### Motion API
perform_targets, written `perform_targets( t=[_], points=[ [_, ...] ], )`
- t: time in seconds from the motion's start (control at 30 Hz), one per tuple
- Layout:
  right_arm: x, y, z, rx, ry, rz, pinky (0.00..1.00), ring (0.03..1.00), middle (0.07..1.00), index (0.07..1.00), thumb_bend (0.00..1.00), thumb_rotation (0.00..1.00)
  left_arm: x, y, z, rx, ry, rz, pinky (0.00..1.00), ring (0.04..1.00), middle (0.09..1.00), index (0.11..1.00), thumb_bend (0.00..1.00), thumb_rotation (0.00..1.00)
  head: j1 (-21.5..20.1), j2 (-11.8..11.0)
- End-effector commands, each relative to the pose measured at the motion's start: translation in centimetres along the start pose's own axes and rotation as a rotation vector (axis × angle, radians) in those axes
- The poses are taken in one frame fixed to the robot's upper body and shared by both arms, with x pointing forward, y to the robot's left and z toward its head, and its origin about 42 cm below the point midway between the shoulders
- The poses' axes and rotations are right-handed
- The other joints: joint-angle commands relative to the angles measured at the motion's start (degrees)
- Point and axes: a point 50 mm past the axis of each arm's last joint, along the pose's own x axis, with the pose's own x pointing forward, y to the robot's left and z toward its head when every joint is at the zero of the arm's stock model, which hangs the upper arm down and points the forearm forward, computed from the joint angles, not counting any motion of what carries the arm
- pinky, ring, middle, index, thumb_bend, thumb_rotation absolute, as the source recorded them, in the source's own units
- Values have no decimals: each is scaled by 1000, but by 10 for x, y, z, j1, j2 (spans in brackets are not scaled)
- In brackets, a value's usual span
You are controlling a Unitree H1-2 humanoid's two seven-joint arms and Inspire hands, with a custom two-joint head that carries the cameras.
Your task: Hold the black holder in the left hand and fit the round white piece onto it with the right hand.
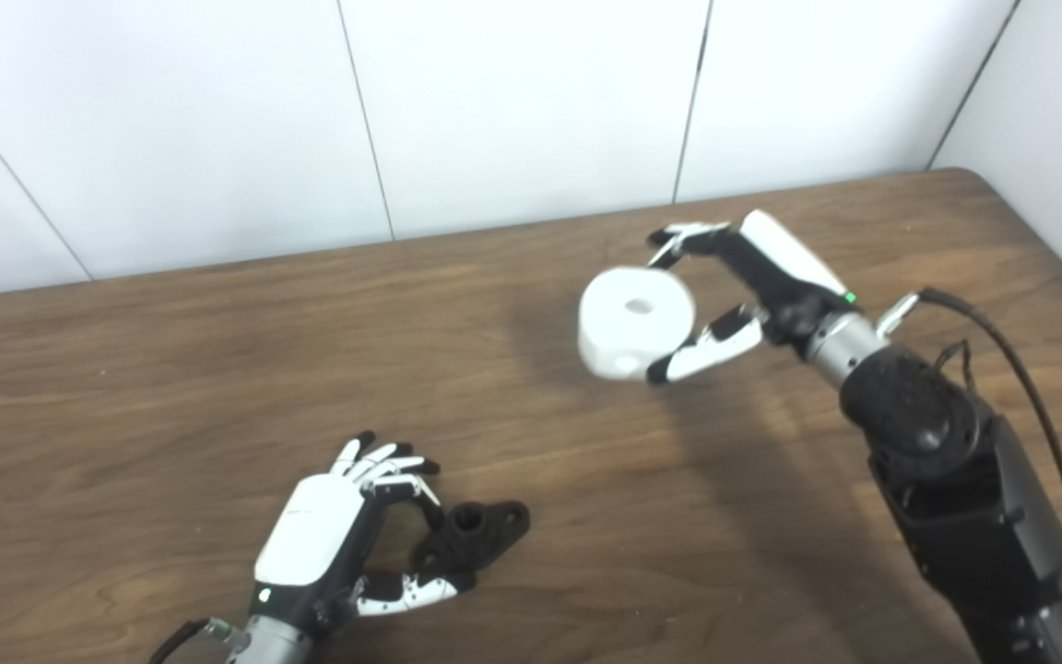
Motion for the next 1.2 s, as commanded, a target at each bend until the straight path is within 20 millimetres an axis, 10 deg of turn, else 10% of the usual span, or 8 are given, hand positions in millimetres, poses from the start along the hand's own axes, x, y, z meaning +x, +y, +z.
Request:
perform_targets(
  t=[0.0, 1.17],
  points=[
    [-1, -11, 17, -27, -58, -37, 924, 923, 851, 484, 522, 144, 0, -7, 1, 28, 10, -41, 1000, 881, 786, 486, 522, 50, 4, 5],
    [-24, 26, 65, 11, -212, 87, 1000, 940, 872, 484, 521, 138, 10, -5, 23, 29, 20, -34, 1000, 897, 798, 486, 523, 55, 100, 99]
  ],
)
